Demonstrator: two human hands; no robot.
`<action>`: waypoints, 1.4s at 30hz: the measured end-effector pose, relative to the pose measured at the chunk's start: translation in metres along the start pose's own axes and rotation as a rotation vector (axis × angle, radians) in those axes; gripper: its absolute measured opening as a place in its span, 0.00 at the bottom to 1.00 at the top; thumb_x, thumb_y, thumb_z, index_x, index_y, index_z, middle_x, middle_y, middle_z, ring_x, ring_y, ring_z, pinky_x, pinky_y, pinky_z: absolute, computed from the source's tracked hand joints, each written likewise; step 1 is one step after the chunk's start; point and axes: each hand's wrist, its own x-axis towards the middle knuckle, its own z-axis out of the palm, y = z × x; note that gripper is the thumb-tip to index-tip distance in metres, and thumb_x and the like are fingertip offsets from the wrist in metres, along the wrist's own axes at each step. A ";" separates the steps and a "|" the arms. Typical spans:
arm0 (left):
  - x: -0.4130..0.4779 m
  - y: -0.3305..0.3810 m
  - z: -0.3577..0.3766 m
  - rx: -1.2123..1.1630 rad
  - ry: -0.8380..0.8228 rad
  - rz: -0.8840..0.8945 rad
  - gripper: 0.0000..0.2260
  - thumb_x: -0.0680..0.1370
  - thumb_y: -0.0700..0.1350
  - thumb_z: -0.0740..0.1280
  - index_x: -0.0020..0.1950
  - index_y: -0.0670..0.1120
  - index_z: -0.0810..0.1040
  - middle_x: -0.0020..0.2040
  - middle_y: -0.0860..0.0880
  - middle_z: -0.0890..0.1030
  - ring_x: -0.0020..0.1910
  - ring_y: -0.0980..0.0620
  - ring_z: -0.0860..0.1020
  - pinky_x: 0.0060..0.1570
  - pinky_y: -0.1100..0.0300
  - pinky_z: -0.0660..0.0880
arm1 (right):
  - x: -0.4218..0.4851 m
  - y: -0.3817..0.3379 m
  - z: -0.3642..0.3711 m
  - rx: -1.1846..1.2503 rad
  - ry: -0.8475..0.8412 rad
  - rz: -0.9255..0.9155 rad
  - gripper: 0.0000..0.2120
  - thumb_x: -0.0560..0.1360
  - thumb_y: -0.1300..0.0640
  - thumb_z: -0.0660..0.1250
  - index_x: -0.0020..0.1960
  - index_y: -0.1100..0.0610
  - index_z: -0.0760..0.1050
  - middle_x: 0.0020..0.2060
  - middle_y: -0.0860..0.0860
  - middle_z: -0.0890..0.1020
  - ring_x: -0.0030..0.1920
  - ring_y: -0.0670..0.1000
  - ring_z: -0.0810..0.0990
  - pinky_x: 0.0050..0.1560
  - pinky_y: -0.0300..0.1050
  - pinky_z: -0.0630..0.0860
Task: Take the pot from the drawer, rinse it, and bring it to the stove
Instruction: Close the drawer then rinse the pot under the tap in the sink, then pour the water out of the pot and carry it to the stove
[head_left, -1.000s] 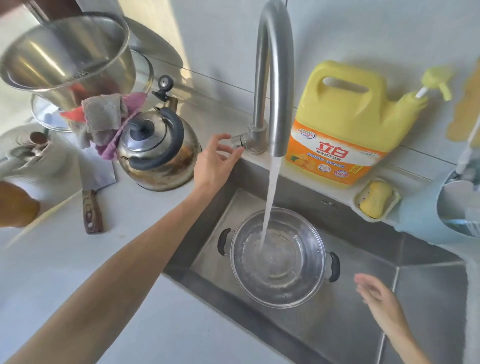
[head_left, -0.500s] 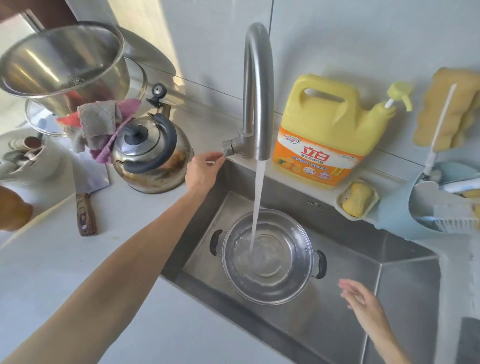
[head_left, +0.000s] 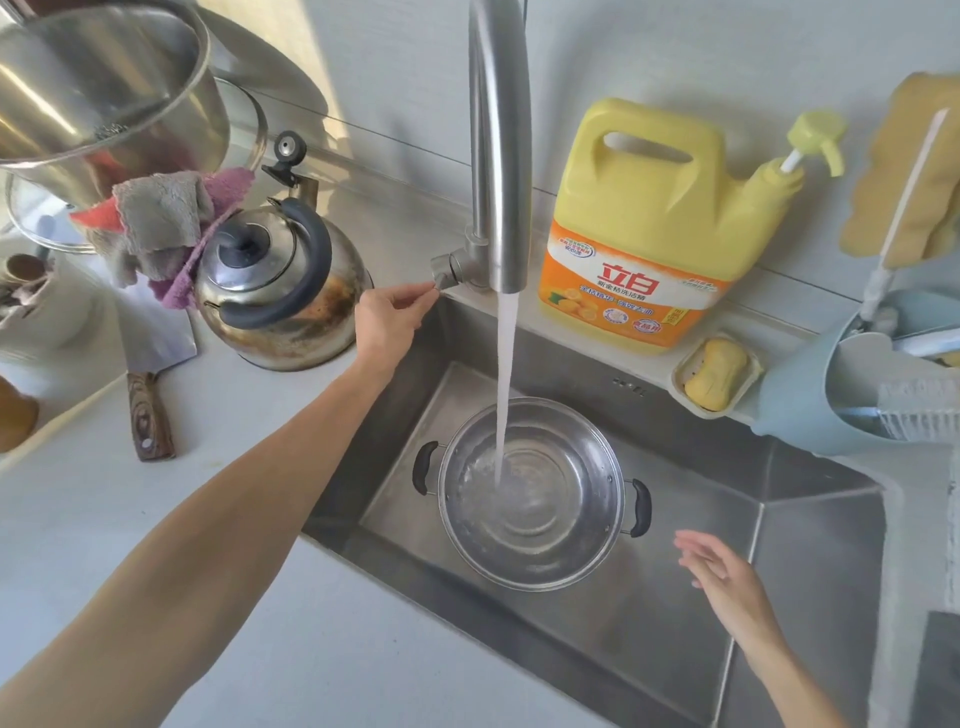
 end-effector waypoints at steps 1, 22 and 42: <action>0.000 0.000 0.001 -0.011 0.004 0.013 0.12 0.76 0.47 0.77 0.58 0.45 0.88 0.48 0.52 0.88 0.44 0.52 0.86 0.47 0.55 0.85 | 0.001 0.000 0.000 -0.001 -0.001 0.002 0.12 0.80 0.62 0.67 0.58 0.47 0.81 0.56 0.43 0.85 0.58 0.50 0.84 0.60 0.52 0.79; -0.072 -0.148 -0.002 0.698 -0.568 -0.367 0.21 0.73 0.49 0.78 0.62 0.53 0.76 0.53 0.50 0.82 0.57 0.46 0.81 0.58 0.53 0.76 | 0.078 -0.029 0.032 -0.236 -0.222 0.108 0.16 0.79 0.57 0.67 0.63 0.42 0.72 0.56 0.52 0.82 0.39 0.51 0.85 0.54 0.46 0.76; -0.105 -0.148 -0.033 0.557 -0.670 0.044 0.11 0.76 0.45 0.75 0.54 0.58 0.81 0.37 0.52 0.81 0.32 0.59 0.75 0.37 0.71 0.71 | 0.050 -0.027 -0.006 -0.253 -0.209 -0.160 0.14 0.76 0.58 0.73 0.53 0.39 0.78 0.48 0.58 0.86 0.41 0.62 0.82 0.47 0.46 0.70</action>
